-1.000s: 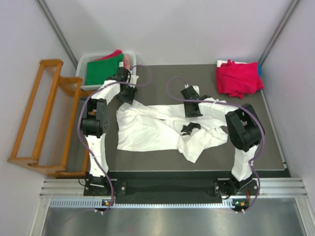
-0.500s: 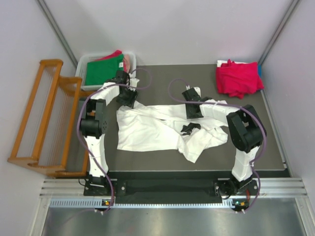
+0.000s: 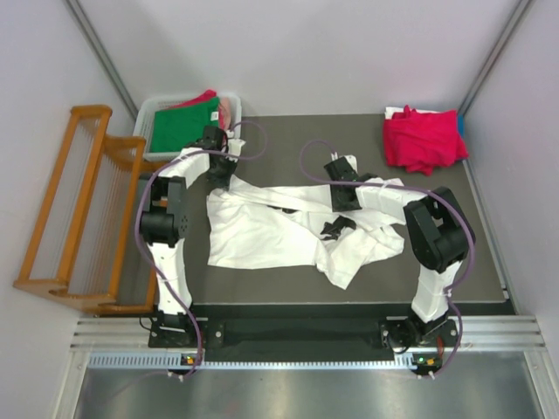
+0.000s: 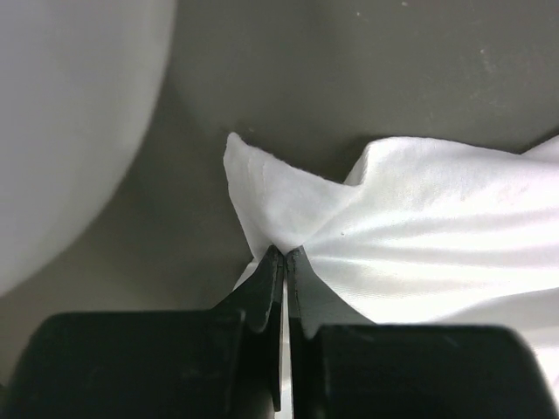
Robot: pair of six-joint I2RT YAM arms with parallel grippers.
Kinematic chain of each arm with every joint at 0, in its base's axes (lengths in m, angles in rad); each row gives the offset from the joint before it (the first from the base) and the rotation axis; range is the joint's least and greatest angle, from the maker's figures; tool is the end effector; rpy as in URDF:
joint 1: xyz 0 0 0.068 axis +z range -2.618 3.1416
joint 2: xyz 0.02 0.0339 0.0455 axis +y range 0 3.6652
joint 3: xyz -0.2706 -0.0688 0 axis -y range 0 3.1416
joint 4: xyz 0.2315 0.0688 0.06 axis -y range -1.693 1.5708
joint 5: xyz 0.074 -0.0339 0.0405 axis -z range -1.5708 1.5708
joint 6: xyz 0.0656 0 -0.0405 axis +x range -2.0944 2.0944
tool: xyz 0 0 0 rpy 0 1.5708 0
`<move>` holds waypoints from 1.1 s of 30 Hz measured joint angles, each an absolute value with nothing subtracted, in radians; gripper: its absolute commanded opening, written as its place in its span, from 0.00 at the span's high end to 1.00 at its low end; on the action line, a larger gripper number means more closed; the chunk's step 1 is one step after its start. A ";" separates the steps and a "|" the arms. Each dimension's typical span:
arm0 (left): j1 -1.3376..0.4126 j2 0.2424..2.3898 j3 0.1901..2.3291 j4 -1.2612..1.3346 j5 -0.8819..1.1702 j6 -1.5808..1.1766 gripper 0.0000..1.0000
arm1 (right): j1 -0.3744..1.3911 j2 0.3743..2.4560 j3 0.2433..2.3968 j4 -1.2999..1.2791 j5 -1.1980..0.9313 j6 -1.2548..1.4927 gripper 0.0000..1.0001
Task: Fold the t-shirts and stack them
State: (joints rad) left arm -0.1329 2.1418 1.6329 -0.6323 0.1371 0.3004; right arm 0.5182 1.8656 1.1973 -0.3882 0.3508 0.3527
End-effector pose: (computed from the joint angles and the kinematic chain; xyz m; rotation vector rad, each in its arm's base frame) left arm 0.4503 -0.0692 0.1544 0.6197 2.6276 -0.1354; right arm 0.3449 0.1707 0.1580 -0.0916 2.5311 -0.1259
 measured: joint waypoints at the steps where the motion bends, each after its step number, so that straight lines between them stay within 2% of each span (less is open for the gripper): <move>1: -0.133 2.136 1.625 -0.625 0.136 0.300 1.00 | 0.518 1.866 1.197 -0.388 0.351 0.353 0.59; 16: -0.139 1.989 1.476 -0.673 0.142 0.281 1.00 | 0.516 1.850 1.178 -0.379 0.346 0.352 0.60; 33: -0.144 1.888 1.538 -0.679 0.116 0.230 1.00 | 0.516 1.801 1.151 -0.374 0.339 0.351 0.60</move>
